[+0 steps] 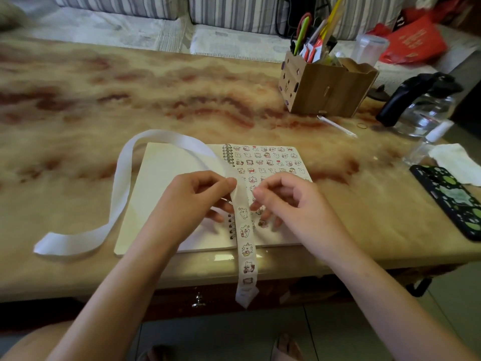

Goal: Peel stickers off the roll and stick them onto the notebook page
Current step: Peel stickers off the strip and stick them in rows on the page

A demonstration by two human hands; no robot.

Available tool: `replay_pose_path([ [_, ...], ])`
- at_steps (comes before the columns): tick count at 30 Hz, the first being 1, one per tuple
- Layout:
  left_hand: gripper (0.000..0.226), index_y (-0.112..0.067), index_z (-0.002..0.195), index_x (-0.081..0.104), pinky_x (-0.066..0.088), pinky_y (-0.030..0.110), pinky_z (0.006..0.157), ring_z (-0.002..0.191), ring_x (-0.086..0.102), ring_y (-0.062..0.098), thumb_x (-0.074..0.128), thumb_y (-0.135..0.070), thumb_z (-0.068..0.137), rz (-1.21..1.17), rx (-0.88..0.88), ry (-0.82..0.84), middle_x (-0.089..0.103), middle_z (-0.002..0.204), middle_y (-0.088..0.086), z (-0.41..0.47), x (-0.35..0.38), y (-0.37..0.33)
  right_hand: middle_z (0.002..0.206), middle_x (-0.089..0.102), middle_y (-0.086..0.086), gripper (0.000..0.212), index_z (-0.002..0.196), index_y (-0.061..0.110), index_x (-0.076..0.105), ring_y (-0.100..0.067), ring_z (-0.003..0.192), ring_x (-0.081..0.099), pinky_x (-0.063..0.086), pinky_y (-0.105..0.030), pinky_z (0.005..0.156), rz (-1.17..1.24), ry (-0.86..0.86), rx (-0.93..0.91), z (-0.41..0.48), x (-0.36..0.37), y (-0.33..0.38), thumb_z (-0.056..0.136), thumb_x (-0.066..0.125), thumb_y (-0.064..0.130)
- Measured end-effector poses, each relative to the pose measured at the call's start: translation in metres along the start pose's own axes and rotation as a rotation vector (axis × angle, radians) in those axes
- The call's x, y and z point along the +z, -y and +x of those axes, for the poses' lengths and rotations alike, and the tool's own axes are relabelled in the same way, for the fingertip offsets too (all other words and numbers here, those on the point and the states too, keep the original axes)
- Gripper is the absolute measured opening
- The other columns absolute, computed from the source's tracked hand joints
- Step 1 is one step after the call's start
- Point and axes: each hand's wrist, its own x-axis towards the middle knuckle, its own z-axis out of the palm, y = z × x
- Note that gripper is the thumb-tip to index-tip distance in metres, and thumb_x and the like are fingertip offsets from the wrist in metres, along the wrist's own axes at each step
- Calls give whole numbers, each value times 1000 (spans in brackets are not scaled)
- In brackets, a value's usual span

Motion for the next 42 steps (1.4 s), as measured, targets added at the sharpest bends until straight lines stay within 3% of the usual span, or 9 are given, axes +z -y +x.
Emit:
replay_pose_path([
  [4, 20, 0, 85, 69, 55, 19, 54, 60, 66, 10, 62, -19, 88, -25, 17, -35, 70, 80, 17, 0, 0, 0, 79, 72, -6, 14, 89, 17, 66, -18, 71, 68, 56, -31, 62, 83, 14, -26, -4, 10, 1, 78, 75, 13],
  [8, 21, -5, 82, 70, 54, 20, 54, 60, 66, 9, 60, -21, 90, -51, 8, -36, 70, 73, 7, -2, -1, -2, 79, 71, -8, 14, 86, 10, 70, -14, 70, 65, 54, -21, 61, 150, -14, -34, -3, 11, 2, 76, 75, 2],
  [12, 29, -6, 77, 69, 56, 22, 55, 60, 66, 12, 56, -28, 91, -99, -35, 29, 71, 66, 4, -3, 1, -5, 80, 73, -6, 14, 85, 13, 72, -15, 74, 68, 55, -19, 67, 138, -66, -64, -3, 10, 3, 75, 75, 3],
  [17, 15, -1, 82, 71, 58, 22, 61, 64, 67, 12, 66, -15, 84, -61, -31, 80, 71, 72, 11, -3, 0, -3, 79, 73, -4, 14, 82, 15, 72, -12, 72, 69, 55, -18, 67, 116, -88, -95, -4, 10, 3, 76, 75, 3],
  [23, 14, 2, 83, 70, 57, 21, 62, 61, 66, 12, 66, -11, 84, -67, -31, 73, 71, 72, 13, -3, 1, -1, 79, 72, 1, 10, 84, 14, 73, -10, 74, 68, 53, -15, 68, 27, -91, -120, -5, 9, 4, 78, 74, 6],
  [34, 15, 0, 83, 71, 57, 20, 60, 63, 67, 14, 66, -14, 85, -40, -48, 47, 72, 76, 18, -3, 3, -1, 85, 63, 11, 9, 78, 25, 66, -3, 73, 53, 43, -17, 69, -157, -66, -136, -4, 4, 7, 82, 72, 19],
  [38, 15, 3, 84, 70, 59, 24, 61, 61, 67, 13, 65, -11, 85, -35, -69, 18, 71, 76, 20, -2, 1, -1, 79, 69, 6, 3, 82, 20, 69, -2, 67, 54, 46, -15, 65, 17, -49, -55, -1, -9, 12, 82, 70, 17],
  [42, 15, 4, 84, 69, 59, 24, 60, 57, 66, 11, 65, -11, 86, -18, -97, 20, 70, 69, 13, -2, 0, 0, 66, 67, 4, 4, 83, 11, 71, -6, 60, 57, 45, -16, 52, -4, 0, 172, 5, -31, 8, 80, 72, 13],
])
